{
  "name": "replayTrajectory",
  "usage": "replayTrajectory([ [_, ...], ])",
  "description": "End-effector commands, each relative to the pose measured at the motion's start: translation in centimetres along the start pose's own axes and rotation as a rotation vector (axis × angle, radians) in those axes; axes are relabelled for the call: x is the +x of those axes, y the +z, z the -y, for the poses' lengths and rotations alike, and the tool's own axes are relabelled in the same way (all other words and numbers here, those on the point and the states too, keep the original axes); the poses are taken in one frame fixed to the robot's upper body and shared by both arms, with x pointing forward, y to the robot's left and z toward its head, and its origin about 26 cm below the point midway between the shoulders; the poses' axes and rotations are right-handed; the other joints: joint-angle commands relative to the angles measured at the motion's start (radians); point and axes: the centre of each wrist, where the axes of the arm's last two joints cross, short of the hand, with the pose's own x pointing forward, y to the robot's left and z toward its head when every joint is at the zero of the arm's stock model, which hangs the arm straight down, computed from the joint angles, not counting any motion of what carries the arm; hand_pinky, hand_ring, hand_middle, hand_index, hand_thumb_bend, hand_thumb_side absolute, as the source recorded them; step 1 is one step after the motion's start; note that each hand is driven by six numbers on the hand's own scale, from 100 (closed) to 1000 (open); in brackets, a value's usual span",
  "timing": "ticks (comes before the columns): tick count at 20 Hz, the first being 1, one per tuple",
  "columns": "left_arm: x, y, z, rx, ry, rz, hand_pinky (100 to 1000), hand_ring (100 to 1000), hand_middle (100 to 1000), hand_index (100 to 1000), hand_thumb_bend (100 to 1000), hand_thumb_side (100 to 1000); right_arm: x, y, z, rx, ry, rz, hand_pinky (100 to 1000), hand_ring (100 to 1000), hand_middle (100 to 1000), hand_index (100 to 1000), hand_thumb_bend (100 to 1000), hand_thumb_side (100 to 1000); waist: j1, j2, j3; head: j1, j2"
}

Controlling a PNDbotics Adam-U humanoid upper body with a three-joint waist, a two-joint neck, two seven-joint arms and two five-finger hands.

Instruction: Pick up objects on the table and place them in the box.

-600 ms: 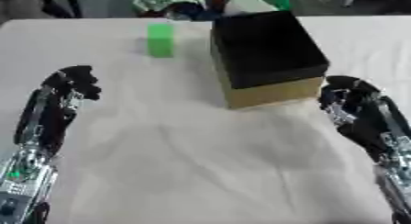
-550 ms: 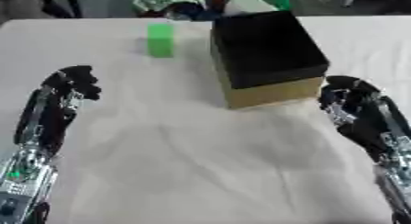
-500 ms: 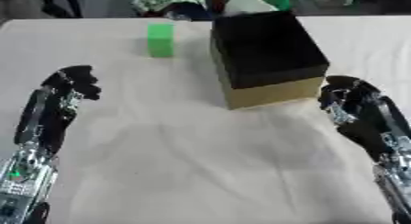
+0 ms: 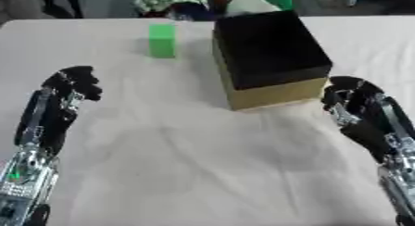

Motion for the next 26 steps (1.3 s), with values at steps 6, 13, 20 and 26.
replayTrajectory([
  [6,0.9,-0.4,-0.6,0.002,-0.020,0.032,603,587,571,739,565,655,0.8,-0.2,0.3,-0.006,0.005,0.028,606,626,622,762,206,339,0.001,-0.019,-0.002,0.004,-0.006],
  [13,2.5,-1.9,-2.3,0.003,-0.115,0.081,613,608,591,745,599,598,0.7,-0.2,0.3,-0.004,0.007,0.024,606,626,622,762,207,340,0.003,-0.022,-0.008,0.004,-0.003],
  [20,6.5,-5.6,-4.8,-0.010,-0.309,0.184,661,695,668,782,680,489,0.5,0.0,0.2,0.004,0.007,0.016,606,626,622,762,208,341,0.005,-0.029,-0.020,0.006,0.000],
  [26,9.7,-9.2,-7.6,-0.040,-0.539,0.186,705,754,728,806,733,445,0.3,0.2,0.1,0.015,0.008,0.006,606,625,622,762,208,343,0.011,-0.036,-0.040,0.012,0.003],
])
